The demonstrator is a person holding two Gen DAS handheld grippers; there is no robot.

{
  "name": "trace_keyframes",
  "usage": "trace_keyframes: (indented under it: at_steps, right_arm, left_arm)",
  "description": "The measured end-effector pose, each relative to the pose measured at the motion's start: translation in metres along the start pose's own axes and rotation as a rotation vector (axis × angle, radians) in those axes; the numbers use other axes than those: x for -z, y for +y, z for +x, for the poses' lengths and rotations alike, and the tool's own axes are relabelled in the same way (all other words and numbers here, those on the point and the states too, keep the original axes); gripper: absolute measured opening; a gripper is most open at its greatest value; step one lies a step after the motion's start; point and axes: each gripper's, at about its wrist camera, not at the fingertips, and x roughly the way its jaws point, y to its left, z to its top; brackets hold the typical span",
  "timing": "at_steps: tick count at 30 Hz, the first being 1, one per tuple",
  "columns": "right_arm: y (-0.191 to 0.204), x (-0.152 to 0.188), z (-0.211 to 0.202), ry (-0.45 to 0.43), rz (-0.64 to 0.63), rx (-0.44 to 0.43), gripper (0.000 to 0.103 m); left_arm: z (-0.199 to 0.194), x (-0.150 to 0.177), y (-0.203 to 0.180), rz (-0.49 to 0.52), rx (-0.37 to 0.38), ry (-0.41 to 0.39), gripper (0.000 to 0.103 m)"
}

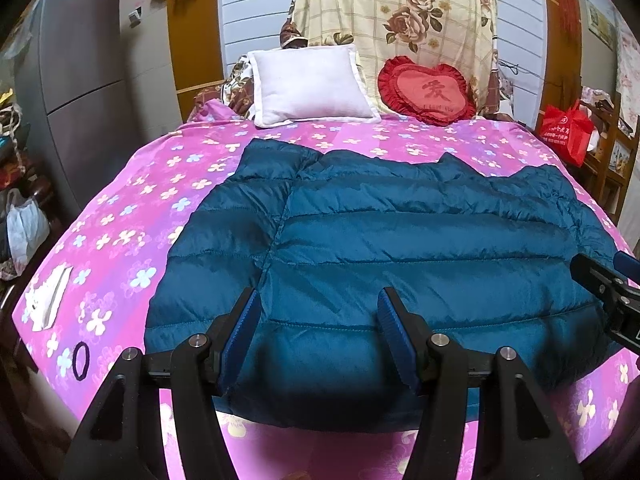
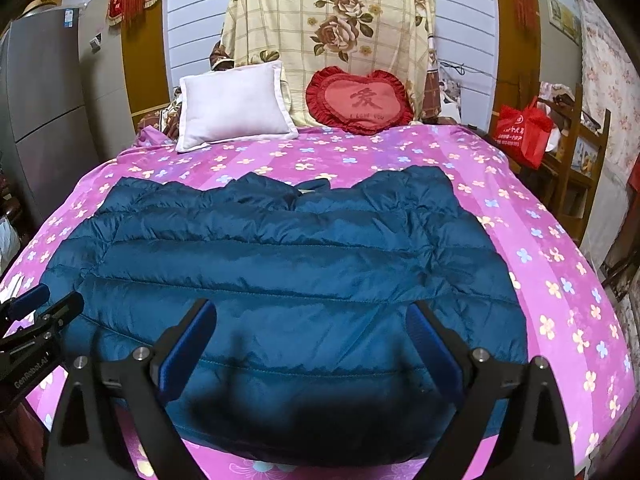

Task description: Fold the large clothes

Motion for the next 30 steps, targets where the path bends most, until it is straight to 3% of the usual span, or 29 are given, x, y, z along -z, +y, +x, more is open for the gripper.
trace_keyframes:
  at_steps: [30]
  right_arm:
    - [0.0037,0.0051,0.0060,0.011,0.002,-0.009,0.098]
  left_arm:
    - [-0.0009,-0.0017,-0.0033,0.003,-0.001,-0.003,0.042]
